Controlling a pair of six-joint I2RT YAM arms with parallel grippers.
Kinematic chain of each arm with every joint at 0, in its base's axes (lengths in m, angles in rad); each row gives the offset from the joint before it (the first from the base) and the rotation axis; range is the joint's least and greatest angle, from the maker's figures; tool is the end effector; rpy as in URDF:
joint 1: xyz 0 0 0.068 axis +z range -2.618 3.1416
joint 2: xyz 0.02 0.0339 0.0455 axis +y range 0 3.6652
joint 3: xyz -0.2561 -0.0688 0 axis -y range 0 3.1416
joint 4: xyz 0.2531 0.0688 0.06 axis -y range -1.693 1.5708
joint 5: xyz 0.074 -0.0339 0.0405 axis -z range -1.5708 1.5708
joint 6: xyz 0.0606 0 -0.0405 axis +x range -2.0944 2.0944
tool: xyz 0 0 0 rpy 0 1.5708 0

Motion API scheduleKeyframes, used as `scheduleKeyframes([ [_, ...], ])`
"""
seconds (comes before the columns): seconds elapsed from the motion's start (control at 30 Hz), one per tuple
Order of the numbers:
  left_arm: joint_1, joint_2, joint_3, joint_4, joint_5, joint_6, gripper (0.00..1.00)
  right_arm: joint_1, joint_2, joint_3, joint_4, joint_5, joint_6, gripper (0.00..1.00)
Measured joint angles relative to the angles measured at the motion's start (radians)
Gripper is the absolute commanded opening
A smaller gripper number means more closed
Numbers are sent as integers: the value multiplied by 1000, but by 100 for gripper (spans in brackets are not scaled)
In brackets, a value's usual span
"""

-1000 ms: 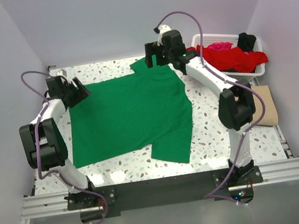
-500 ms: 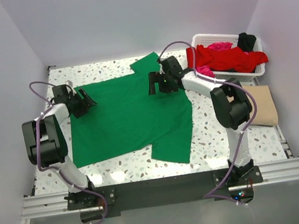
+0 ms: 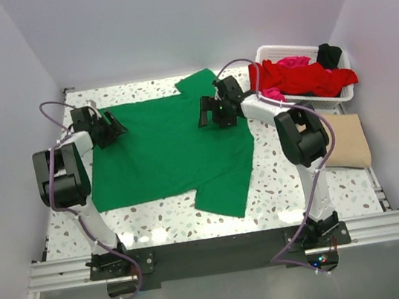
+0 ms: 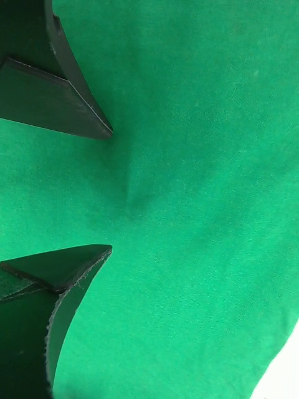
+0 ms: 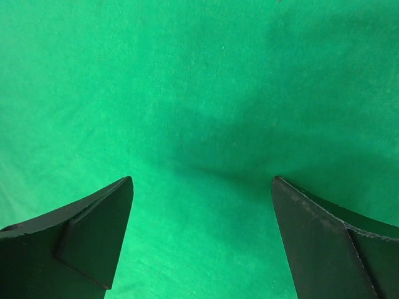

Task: Fold and stack the t-shirts
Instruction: Flatten the tshirt out

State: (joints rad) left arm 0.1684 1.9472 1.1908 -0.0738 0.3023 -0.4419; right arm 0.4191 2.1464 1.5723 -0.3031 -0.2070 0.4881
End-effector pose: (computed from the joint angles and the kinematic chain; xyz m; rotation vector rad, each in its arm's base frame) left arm 0.4253 0.0540 0.1243 -0.5867 2.3359 -0.4900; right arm 0.4423 0.2107 0.1388 -0.0077 2.5339 0.6374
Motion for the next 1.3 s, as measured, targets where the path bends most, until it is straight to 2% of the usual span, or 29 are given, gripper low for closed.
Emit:
scheduleKeyframes([
  [0.57, -1, 246, 332, 28, 25, 8, 76, -44, 211, 357, -120, -18, -1, 96],
  [0.8, -12, 227, 331, -5, 12, 8, 77, -48, 222, 412, -193, -25, -45, 96],
  [0.97, -17, 39, 193, -77, -57, 7, 73, -50, 205, 424, -233, -43, -72, 96],
  [1.07, -14, -141, 72, -111, -128, 4, 66, -51, 153, 398, -260, -55, -82, 95],
  [1.23, 34, -418, -173, -154, -222, -11, 56, -52, -27, 245, -277, -78, -97, 93],
  [1.3, 70, -484, -246, -188, -252, -11, 52, -52, -108, 175, -284, -88, -104, 92],
])
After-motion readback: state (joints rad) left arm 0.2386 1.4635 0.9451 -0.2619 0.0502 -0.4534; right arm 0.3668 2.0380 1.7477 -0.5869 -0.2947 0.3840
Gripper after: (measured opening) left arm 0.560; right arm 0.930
